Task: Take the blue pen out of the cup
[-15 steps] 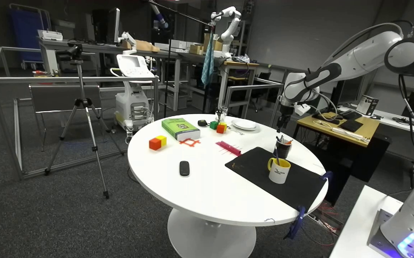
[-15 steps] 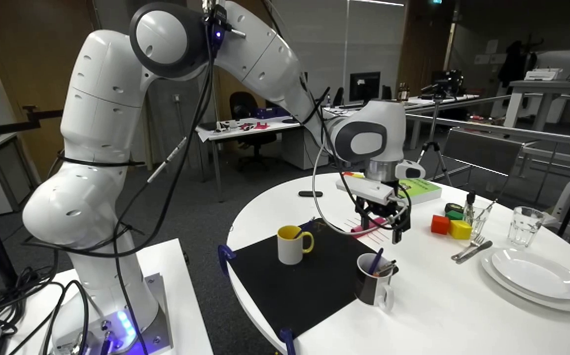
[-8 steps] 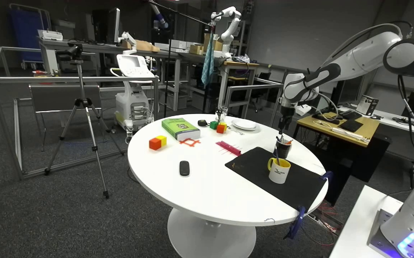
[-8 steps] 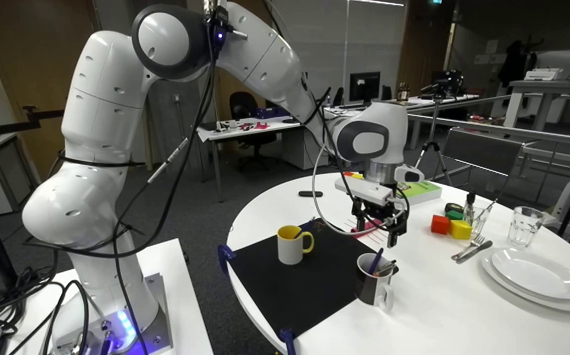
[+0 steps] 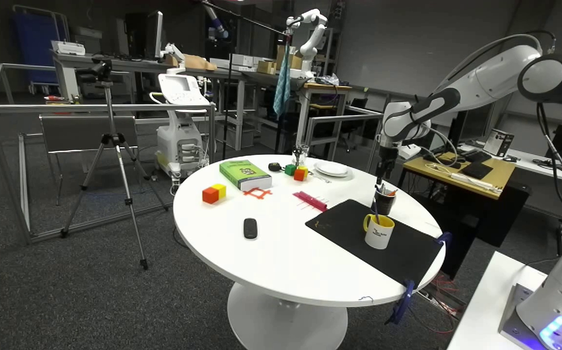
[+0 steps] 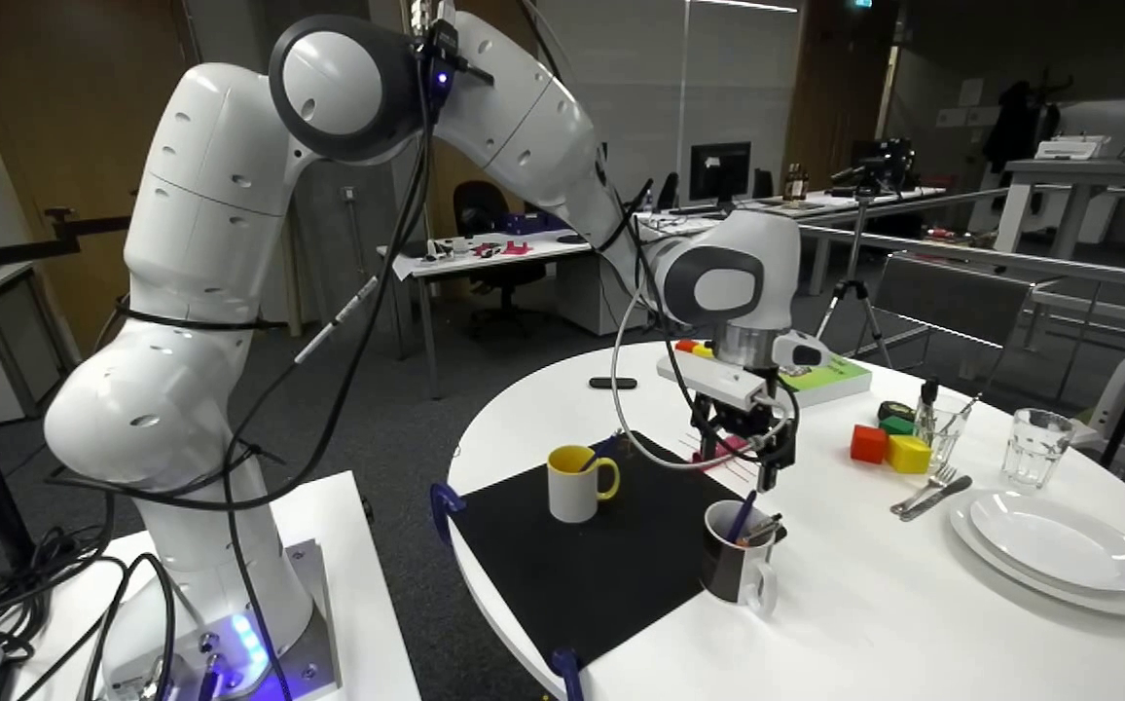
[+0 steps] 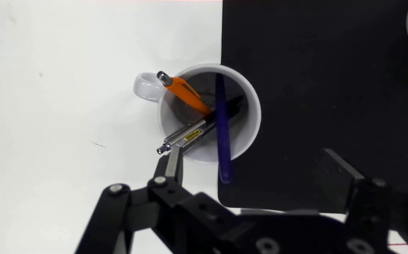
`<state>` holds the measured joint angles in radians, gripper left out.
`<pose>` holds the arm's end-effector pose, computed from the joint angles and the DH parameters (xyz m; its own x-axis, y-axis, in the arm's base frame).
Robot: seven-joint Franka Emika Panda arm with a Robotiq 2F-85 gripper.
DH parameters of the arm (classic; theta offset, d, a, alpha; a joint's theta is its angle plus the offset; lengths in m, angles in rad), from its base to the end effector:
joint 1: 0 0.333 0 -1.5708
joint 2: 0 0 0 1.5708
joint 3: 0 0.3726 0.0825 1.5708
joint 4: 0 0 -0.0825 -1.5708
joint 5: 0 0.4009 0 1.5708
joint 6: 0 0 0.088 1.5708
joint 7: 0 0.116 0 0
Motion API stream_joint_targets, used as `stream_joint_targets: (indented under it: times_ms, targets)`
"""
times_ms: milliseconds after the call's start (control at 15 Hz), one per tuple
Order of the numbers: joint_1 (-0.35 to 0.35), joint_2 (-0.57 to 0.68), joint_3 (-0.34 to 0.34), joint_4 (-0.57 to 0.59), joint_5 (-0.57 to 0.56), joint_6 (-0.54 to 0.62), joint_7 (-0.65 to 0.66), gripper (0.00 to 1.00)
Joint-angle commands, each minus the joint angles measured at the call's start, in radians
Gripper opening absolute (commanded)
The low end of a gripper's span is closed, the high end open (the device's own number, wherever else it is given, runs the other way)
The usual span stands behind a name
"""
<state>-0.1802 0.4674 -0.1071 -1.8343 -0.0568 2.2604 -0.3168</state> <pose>0.6518 -0.1879 0.3045 0.9949 0.0743 -0.0675 0.0792 -0.9942 0.0730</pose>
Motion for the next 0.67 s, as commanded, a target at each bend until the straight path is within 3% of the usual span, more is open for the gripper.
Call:
stream_joint_targets:
  times_ms: [0, 600]
  targets:
    - [-0.001, 0.028, 0.012, 0.033, 0.003, 0.027, 0.048, 1.0]
    - [0.015, 0.122, -0.005, 0.126, -0.019, 0.062, 0.163, 1.0]
